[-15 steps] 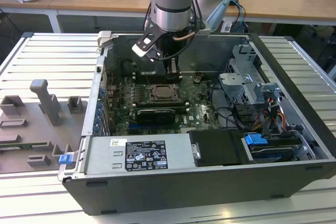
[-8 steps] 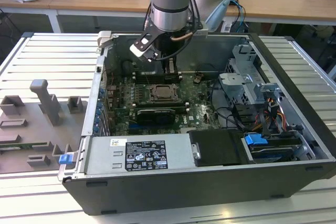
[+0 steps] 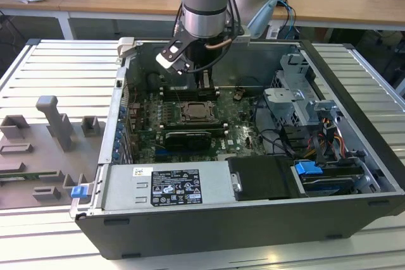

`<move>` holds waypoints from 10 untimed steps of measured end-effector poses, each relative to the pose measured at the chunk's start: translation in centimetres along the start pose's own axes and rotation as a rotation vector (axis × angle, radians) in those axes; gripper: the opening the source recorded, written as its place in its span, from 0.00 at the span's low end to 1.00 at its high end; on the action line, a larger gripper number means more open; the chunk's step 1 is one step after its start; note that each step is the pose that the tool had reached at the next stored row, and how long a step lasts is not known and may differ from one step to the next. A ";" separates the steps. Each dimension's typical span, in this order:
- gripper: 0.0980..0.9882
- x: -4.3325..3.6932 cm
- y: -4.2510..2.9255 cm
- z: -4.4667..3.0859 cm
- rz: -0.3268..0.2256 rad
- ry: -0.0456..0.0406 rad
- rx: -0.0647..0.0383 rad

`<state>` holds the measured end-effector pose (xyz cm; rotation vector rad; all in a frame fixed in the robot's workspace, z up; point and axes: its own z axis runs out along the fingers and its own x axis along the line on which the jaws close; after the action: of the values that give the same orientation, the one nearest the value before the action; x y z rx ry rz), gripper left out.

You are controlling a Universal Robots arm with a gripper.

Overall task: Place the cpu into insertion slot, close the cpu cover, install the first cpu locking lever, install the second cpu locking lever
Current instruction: 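Install the first cpu locking lever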

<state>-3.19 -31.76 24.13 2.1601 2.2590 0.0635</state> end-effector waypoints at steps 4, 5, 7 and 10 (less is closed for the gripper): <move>0.01 0.01 0.01 -0.14 0.000 0.0002 0.000; 0.01 0.01 0.01 -0.20 0.000 0.0002 0.000; 0.01 0.02 0.02 -0.44 0.000 0.0003 0.000; 0.01 0.04 0.09 -2.06 0.000 0.0004 0.000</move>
<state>-3.19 -31.76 26.19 2.1603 2.2588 0.0643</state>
